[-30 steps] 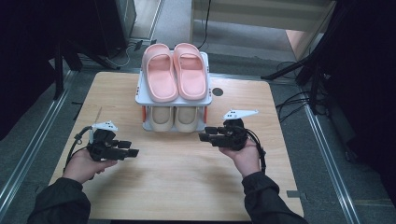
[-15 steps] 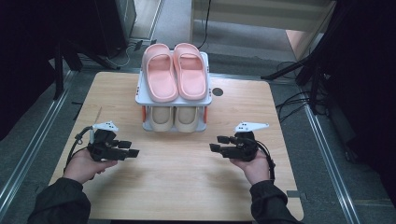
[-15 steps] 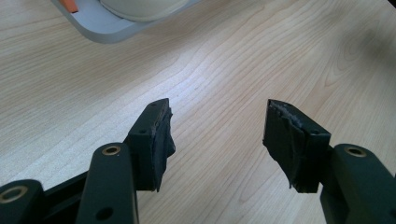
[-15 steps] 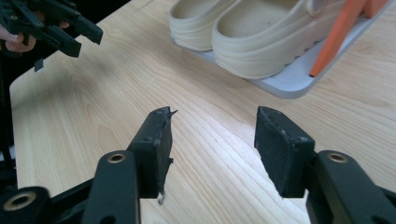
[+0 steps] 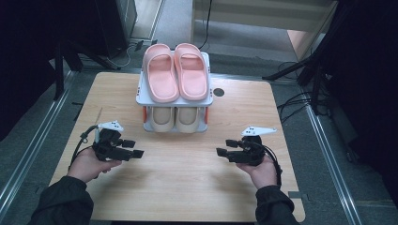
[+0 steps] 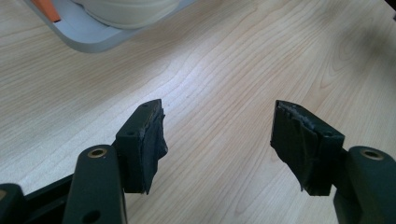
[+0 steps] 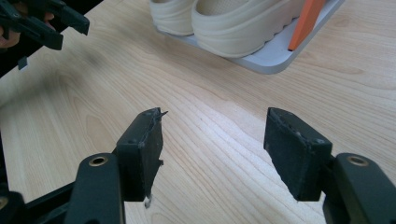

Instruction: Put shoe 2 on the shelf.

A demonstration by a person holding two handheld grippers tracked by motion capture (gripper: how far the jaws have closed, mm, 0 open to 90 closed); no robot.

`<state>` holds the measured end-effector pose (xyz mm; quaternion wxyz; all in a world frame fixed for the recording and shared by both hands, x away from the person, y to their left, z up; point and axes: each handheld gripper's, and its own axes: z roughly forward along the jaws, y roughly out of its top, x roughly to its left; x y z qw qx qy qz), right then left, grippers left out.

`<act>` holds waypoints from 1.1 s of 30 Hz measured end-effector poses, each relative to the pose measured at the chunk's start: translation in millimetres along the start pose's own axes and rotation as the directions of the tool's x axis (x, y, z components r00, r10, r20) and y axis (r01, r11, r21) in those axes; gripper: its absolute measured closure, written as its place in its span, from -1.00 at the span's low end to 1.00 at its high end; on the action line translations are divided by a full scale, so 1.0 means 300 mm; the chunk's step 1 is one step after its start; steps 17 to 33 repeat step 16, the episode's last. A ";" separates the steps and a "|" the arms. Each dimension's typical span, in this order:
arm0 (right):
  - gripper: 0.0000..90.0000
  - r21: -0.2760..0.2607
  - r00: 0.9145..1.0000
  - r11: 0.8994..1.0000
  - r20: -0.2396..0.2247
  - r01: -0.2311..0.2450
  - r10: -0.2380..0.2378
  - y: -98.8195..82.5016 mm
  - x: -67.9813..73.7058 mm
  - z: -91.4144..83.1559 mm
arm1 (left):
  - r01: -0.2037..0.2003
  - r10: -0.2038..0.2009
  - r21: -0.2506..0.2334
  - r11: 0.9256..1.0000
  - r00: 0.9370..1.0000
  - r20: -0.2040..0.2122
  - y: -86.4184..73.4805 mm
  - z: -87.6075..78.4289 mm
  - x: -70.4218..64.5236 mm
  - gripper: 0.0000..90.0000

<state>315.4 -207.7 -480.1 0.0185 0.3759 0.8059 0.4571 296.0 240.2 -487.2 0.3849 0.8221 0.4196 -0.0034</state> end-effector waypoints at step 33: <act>-0.20 0.039 0.999 0.998 0.009 0.044 -0.044 -0.007 0.006 0.021 | -0.049 0.049 -0.021 0.999 0.999 -0.010 -0.006 0.023 -0.010 -0.51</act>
